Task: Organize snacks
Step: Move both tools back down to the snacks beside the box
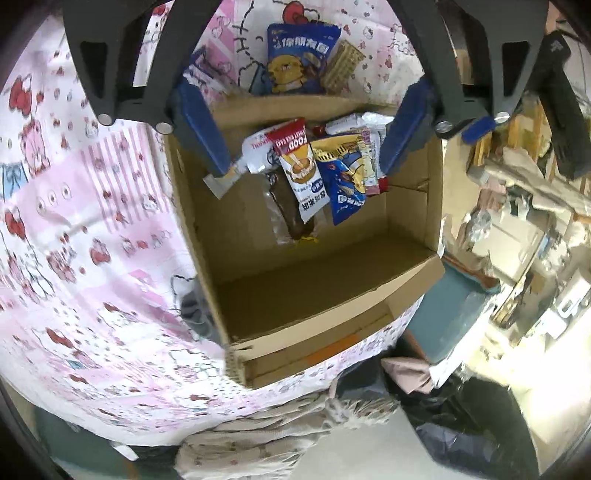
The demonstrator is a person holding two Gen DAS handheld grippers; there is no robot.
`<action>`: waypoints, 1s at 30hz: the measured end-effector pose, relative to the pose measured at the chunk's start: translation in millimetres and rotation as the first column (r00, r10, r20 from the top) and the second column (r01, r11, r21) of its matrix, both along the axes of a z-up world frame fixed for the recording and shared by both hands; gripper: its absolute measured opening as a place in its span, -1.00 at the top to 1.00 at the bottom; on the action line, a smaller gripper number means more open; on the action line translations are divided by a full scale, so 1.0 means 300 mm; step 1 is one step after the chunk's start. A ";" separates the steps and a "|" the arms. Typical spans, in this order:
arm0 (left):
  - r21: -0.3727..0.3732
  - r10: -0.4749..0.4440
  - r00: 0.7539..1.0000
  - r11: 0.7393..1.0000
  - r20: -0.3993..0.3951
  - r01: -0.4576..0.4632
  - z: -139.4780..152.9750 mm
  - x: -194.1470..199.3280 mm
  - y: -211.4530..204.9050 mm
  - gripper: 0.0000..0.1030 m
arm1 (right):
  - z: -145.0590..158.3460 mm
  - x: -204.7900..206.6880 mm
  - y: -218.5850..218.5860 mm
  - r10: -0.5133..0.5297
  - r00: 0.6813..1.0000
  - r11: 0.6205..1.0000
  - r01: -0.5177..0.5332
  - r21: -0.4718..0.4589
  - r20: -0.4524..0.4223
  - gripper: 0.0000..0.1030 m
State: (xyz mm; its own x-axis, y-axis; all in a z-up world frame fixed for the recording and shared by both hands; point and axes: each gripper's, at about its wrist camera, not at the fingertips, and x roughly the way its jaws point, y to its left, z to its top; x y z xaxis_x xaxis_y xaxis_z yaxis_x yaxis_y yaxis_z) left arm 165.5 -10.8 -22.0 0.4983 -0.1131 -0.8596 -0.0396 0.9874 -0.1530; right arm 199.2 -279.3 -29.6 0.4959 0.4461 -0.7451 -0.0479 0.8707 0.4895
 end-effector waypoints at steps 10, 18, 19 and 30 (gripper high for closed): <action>-0.036 0.111 0.992 0.993 -0.057 -0.113 -0.019 -0.110 0.092 -0.70 | -0.085 -0.129 -0.089 -0.083 0.986 0.987 0.101 0.123 -0.145 -0.68; -0.027 0.096 0.987 0.995 -0.131 -0.100 -0.095 -0.101 0.082 -0.64 | -0.179 -0.141 -0.137 -0.137 0.951 0.973 0.182 0.144 -0.276 -0.68; -0.024 0.070 0.986 0.997 -0.152 -0.075 -0.120 -0.093 0.060 -0.64 | -0.184 -0.140 -0.142 -0.141 0.949 0.971 0.189 0.150 -0.282 -0.68; 0.119 -0.238 0.926 0.952 -0.294 0.282 -0.358 -0.054 -0.218 -0.37 | -0.196 -0.139 -0.169 -0.171 0.939 0.963 0.224 0.152 -0.299 -0.68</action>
